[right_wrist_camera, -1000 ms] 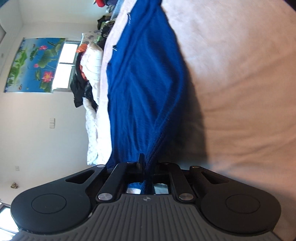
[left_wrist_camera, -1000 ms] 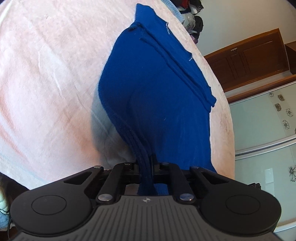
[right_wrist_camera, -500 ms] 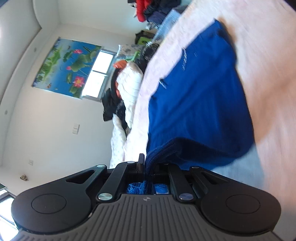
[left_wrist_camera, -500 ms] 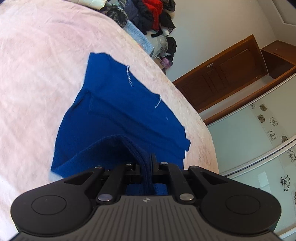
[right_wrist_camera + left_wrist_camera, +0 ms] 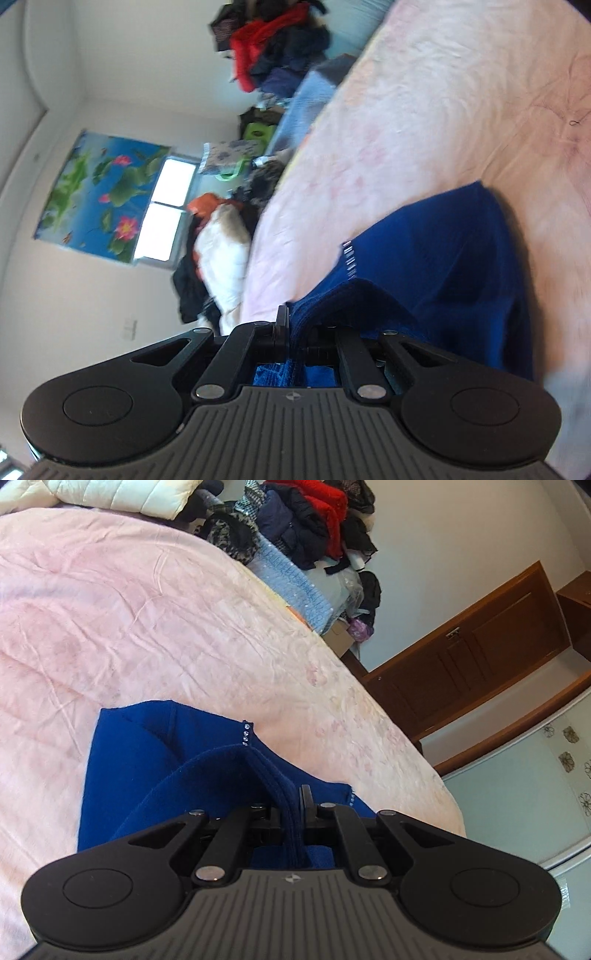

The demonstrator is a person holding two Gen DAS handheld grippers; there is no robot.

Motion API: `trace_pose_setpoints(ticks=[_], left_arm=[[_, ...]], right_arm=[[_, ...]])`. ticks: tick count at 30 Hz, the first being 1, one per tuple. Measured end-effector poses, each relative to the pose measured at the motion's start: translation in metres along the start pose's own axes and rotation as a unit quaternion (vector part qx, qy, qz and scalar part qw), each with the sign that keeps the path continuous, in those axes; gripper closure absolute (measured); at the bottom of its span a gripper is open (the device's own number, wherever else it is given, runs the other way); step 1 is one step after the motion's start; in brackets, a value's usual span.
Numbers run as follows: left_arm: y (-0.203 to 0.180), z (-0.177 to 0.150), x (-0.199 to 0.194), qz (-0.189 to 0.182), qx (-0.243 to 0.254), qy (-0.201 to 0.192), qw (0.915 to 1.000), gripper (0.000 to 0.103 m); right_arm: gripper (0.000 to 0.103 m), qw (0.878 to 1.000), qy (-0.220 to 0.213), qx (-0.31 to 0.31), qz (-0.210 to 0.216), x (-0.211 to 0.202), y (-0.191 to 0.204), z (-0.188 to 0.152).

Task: Fold small clothes
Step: 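Lift the hem with both grippers and fold it toward the collar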

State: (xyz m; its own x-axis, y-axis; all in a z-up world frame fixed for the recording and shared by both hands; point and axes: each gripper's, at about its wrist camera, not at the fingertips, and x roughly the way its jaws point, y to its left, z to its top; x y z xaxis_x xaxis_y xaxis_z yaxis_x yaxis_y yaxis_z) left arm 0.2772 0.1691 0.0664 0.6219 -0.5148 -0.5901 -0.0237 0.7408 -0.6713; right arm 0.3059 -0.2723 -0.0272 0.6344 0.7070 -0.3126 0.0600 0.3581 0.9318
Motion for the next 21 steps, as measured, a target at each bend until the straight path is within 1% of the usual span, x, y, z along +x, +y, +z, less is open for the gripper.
trace_pose_setpoints(ticks=[2,3,5,6,7,8,9,10,12,13,14,15,16,17,18,19,20,21], left_arm=[[-0.002,0.007,0.021,0.027,0.013,0.004,0.9995,0.097],[0.004,0.010,0.029,0.038,0.012,0.005,0.9992,0.097],[0.011,0.017,0.042,0.050,0.002,0.003,0.9988,0.097],[0.014,0.020,0.048,0.055,-0.004,-0.001,0.9985,0.097],[0.019,0.022,0.054,0.059,-0.016,-0.002,0.9981,0.095],[0.024,0.025,0.060,0.061,-0.031,0.005,0.9976,0.094],[0.029,0.027,0.064,0.062,-0.045,0.013,0.9970,0.093],[0.032,0.028,0.065,0.057,-0.056,0.018,0.9967,0.093],[0.033,0.026,0.059,0.046,-0.051,0.013,0.9976,0.089],[0.030,0.024,0.050,0.049,-0.044,0.007,0.9978,0.081],[0.024,0.023,0.039,0.059,-0.027,-0.014,0.9978,0.074],[0.017,0.022,0.026,0.074,-0.002,-0.047,0.9961,0.069],[0.009,0.020,0.013,0.092,0.023,-0.083,0.9921,0.053],[0.000,0.019,0.000,0.110,0.049,-0.121,0.9853,0.030],[-0.009,0.016,-0.011,0.127,0.076,-0.158,0.9762,0.024],[-0.018,0.011,-0.017,0.136,0.107,-0.183,0.9678,0.024],[-0.031,0.006,-0.017,0.145,0.158,-0.189,0.9582,0.024],[-0.044,-0.001,-0.009,0.158,0.208,-0.173,0.9496,0.023]], right_arm=[[0.092,1.000,0.001,0.014,-0.022,0.019,-0.015,0.010],[0.092,0.999,0.003,0.021,-0.028,0.027,-0.022,0.013],[0.091,0.999,-0.001,0.032,-0.034,0.036,-0.033,0.016],[0.087,0.998,-0.008,0.043,-0.040,0.040,-0.038,0.016],[0.085,0.997,-0.015,0.060,-0.041,0.044,-0.044,0.019],[0.072,0.996,-0.021,0.080,-0.041,0.047,-0.052,0.022],[0.064,0.994,-0.022,0.099,-0.042,0.050,-0.058,0.024],[0.062,0.993,-0.023,0.114,-0.028,0.052,-0.062,0.026],[0.044,0.991,-0.029,0.130,-0.008,0.051,-0.063,0.028],[0.038,0.992,-0.043,0.122,-0.006,0.047,-0.056,0.030],[0.031,0.993,-0.060,0.097,-0.008,0.041,-0.046,0.029],[0.024,0.995,-0.072,0.062,-0.016,0.035,-0.034,0.028],[0.022,0.996,-0.079,0.024,-0.029,0.031,-0.022,0.027],[0.022,0.996,-0.083,-0.010,-0.039,0.029,-0.010,0.026],[0.022,0.995,-0.085,-0.038,-0.044,0.027,-0.001,0.024],[0.022,0.994,-0.082,-0.060,-0.046,0.025,0.007,0.023],[0.022,0.993,-0.073,-0.077,-0.049,0.028,0.013,0.023],[0.022,0.992,-0.061,-0.092,-0.057,0.034,0.018,0.021]])
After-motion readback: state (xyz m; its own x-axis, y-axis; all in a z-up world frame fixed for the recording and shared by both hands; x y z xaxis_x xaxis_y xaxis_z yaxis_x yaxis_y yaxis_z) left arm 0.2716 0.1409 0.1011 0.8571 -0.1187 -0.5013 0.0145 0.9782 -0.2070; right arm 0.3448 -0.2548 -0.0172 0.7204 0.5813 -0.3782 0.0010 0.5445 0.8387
